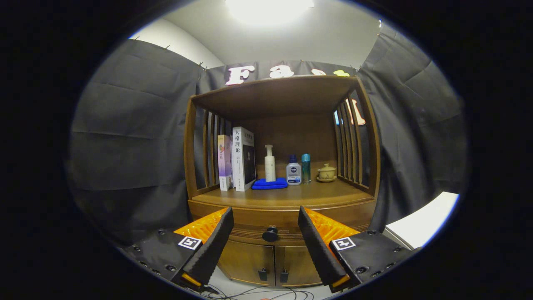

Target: Pull open the drawer, take out the items inside it, and place them on the countertop above the cabinet.

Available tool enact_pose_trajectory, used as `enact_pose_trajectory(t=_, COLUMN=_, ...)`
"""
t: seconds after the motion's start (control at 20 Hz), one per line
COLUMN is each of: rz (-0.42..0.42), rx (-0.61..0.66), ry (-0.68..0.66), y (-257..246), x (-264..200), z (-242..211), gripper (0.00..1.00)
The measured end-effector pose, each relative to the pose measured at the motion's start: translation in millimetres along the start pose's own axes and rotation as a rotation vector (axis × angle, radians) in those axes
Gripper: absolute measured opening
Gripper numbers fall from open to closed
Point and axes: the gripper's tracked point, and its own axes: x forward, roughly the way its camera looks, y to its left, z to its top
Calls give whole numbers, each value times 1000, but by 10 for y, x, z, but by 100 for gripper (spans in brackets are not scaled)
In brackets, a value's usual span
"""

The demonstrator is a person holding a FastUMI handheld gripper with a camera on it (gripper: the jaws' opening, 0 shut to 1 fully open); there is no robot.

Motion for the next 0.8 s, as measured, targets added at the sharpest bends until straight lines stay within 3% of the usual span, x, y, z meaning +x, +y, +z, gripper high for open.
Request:
enact_pose_trajectory(t=0.55, rz=-24, rx=-30, ry=186, y=-92, x=895, z=-758, gripper=98)
enact_pose_trajectory(t=0.8, rz=-28, rx=-25, ry=285, y=-74, x=1081, z=-1135, gripper=89)
